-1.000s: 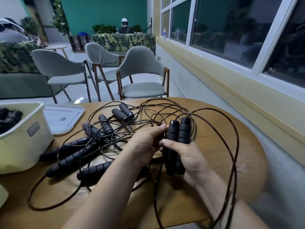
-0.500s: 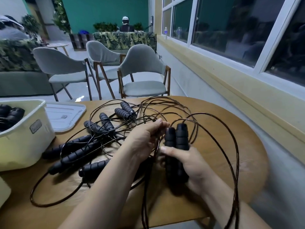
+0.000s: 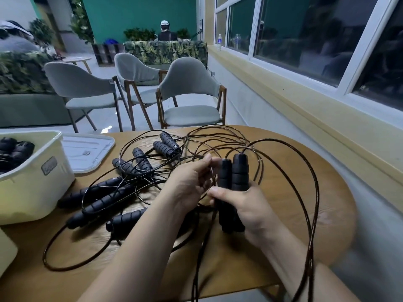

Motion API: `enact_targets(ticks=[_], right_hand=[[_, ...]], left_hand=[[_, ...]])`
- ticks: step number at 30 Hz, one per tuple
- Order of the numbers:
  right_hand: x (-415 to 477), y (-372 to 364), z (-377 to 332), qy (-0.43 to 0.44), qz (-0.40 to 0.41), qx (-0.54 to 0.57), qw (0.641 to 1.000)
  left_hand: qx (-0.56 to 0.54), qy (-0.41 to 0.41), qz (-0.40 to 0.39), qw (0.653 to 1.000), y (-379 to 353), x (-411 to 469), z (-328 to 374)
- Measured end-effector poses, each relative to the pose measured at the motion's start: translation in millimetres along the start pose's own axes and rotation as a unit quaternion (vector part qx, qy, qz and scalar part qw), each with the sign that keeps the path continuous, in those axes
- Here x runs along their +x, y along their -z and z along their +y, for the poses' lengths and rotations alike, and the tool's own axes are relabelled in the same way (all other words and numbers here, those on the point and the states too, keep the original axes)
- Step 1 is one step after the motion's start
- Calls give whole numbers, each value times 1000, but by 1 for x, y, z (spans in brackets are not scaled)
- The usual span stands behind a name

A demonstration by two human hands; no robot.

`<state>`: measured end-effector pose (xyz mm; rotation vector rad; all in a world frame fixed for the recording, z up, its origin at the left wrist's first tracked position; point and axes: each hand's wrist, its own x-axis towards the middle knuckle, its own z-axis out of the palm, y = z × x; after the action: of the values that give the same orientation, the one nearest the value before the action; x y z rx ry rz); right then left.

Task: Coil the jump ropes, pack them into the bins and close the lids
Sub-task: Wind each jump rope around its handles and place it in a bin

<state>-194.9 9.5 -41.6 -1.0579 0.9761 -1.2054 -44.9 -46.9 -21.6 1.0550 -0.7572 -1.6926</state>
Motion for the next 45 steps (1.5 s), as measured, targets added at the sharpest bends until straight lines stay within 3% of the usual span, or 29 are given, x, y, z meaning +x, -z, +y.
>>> enact_targets(ticks=[4, 8, 15, 21, 28, 31, 39, 45], right_hand=[[-19, 5, -1, -7, -114, -154, 981], [-12, 12, -3, 26, -75, -229, 970], [4, 1, -8, 8, 27, -14, 999], [5, -7, -11, 31, 54, -2, 998], [-13, 7, -12, -2, -108, -64, 992], [-15, 13, -9, -9, -129, -71, 989], [-3, -4, -10, -25, 20, 30, 999], [0, -5, -12, -21, 16, 43, 999]], left_hand=[[-27, -6, 19, 999, 10, 6, 8], [-2, -24, 15, 1000, 5, 3, 4], [69, -4, -30, 997, -7, -10, -10], [45, -19, -22, 999, -4, -6, -8], [-34, -15, 9, 999, 10, 5, 8], [-35, -17, 14, 999, 10, 6, 6], [57, -7, -27, 998, -4, 2, -16], [24, -11, -18, 999, -2, 1, -9]])
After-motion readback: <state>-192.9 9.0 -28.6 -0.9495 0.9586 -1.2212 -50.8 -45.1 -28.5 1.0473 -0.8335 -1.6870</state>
